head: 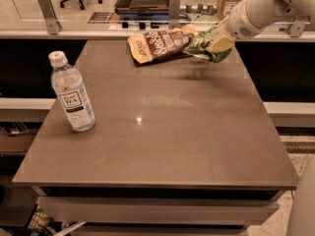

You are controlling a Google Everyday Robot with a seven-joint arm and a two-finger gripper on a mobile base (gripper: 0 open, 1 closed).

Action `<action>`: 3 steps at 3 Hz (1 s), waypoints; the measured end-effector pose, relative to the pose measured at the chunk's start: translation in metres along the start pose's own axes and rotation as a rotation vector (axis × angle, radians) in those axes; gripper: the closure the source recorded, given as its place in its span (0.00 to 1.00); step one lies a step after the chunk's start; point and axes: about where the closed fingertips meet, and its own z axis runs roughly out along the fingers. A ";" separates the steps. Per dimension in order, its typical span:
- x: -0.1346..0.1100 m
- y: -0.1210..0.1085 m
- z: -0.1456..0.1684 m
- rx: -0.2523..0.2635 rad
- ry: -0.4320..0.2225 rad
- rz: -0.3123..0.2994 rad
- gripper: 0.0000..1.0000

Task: Move green jalapeno chip bag near brown chip bag

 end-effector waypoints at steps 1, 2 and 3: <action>0.000 0.001 0.003 -0.005 0.000 0.000 0.59; -0.001 0.002 0.007 -0.011 -0.001 -0.001 0.35; -0.001 0.004 0.010 -0.016 -0.001 -0.001 0.12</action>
Offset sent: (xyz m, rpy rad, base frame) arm 0.0007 0.0019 -0.0025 0.0004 0.0037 0.0029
